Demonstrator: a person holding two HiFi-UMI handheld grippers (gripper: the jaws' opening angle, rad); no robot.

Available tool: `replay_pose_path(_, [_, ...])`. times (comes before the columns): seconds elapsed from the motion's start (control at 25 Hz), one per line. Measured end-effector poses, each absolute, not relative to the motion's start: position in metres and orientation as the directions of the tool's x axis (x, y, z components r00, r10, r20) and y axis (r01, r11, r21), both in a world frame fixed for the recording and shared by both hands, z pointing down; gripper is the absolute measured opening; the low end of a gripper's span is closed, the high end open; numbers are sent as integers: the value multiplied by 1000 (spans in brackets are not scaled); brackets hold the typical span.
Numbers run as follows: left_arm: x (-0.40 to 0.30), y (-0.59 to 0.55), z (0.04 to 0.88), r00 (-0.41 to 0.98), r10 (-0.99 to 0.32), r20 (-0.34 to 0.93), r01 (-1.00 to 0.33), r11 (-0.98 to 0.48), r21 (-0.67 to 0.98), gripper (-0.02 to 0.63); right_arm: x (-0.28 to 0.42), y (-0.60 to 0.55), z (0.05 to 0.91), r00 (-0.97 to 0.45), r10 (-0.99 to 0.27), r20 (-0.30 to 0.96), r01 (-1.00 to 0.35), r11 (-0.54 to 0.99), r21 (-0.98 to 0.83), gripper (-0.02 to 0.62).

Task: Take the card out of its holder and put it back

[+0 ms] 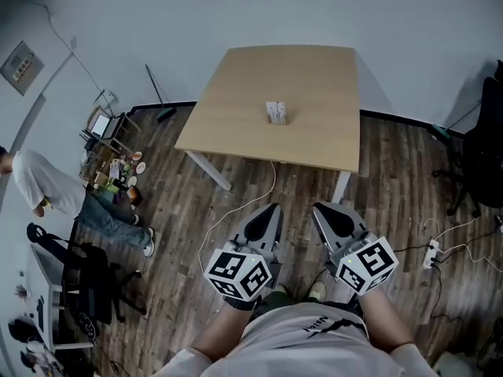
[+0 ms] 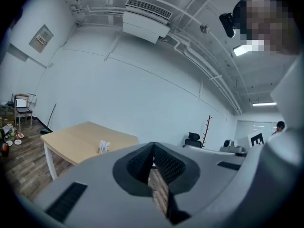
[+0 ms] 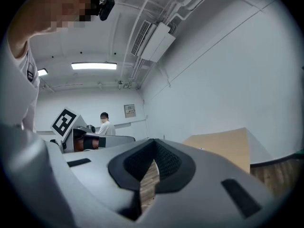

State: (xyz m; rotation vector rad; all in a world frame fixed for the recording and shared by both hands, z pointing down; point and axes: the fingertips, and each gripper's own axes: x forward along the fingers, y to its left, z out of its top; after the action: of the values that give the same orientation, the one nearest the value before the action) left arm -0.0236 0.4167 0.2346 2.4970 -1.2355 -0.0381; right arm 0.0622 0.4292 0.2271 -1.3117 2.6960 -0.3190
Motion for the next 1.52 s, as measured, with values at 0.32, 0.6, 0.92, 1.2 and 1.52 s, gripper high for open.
replay_pose_path(0.32, [-27,396,242,602,-786,141,-779,-539,320,14,62,405,236,-620,-784,-1,-756,598,-265,12])
replay_pose_path(0.6, [-33,334,254,631,-764,137,-756,-566,327,14,45,346,249,-609,-792,35,-773,583,-249,12])
replay_pose_path(0.92, [-63,226,260,667,-732,138,-734,-615,289,14,9,246,252,-582,-811,57,-798,558,-227,12])
replay_pose_path(1.2, [-90,161,267,715,-683,146,-691,-660,296,14,-21,181,258,-540,-838,79,-828,512,-228,12])
replay_pose_path(1.52, [-90,116,285,735,-657,169,-672,-672,311,14,-19,131,270,-542,-832,116,-835,519,-184,12])
